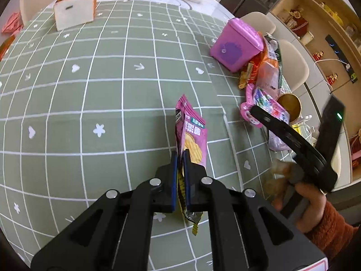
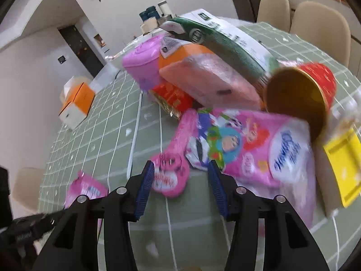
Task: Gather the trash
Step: 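Grasp the pink lollipop-shaped tag with the right tool while the left tool holds the chip bag, then carry both items to the yellow trash bag and open the left tool over it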
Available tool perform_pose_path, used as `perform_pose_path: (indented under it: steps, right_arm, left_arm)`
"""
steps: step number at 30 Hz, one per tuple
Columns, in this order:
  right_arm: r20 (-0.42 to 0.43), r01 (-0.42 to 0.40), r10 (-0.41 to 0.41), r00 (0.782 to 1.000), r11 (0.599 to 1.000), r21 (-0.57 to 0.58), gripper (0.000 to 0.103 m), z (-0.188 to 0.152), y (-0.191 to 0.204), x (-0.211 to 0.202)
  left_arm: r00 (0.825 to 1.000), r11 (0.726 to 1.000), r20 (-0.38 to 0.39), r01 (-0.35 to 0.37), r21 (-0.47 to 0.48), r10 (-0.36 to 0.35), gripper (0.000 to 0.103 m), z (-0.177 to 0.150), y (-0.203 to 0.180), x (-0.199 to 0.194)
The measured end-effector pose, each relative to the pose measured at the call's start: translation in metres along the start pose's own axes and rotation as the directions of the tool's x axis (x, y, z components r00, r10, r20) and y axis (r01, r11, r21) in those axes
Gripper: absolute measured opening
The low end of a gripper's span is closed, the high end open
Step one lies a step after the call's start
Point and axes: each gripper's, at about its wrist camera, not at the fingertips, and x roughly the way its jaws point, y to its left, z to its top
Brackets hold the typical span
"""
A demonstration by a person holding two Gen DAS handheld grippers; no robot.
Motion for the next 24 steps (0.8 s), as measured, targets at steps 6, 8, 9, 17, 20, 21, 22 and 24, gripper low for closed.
perform_pose_path:
  steps: [6,8,9,17,20,21,22,24]
  right_arm:
    - [-0.043,0.012,-0.019,0.999,0.987,-0.157,0.013,-0.002,0.03,-0.001]
    - [-0.046,-0.012,0.004,0.999,0.984,-0.176,0.009,-0.004,0.034,-0.014]
    - [-0.036,-0.017,0.011,0.999,0.982,-0.188,0.009,-0.004,0.036,-0.025]
    - [0.086,-0.028,0.045,0.995,0.98,-0.196,0.009,0.02,0.016,-0.11]
    - [0.144,0.017,0.013,0.99,0.977,-0.21,0.009,0.03,-0.004,-0.149]
    - [0.153,0.028,0.005,0.988,0.977,-0.213,0.008,0.032,-0.012,-0.159]
    - [0.161,0.038,-0.003,0.987,0.975,-0.217,0.008,0.034,-0.018,-0.169]
    - [0.183,0.066,-0.023,0.983,0.971,-0.228,0.009,0.037,-0.036,-0.192]
  left_arm:
    - [1.0,0.999,-0.008,0.011,0.052,-0.011,0.004,0.007,0.002,-0.005]
    - [1.0,0.998,-0.013,0.027,0.054,-0.026,0.004,0.012,0.002,-0.005]
    - [0.999,0.998,-0.011,0.032,0.06,-0.032,0.004,0.015,0.0,-0.005]
    - [0.983,0.985,0.143,0.093,0.146,-0.114,0.004,0.056,-0.052,-0.037]
    - [0.968,0.973,0.202,0.108,0.201,-0.149,0.004,0.066,-0.088,-0.045]
    - [0.962,0.969,0.22,0.115,0.22,-0.164,0.004,0.069,-0.104,-0.047]
    - [0.959,0.967,0.228,0.117,0.228,-0.17,0.004,0.07,-0.114,-0.048]
    - [0.953,0.962,0.241,0.124,0.244,-0.184,0.004,0.071,-0.138,-0.047]
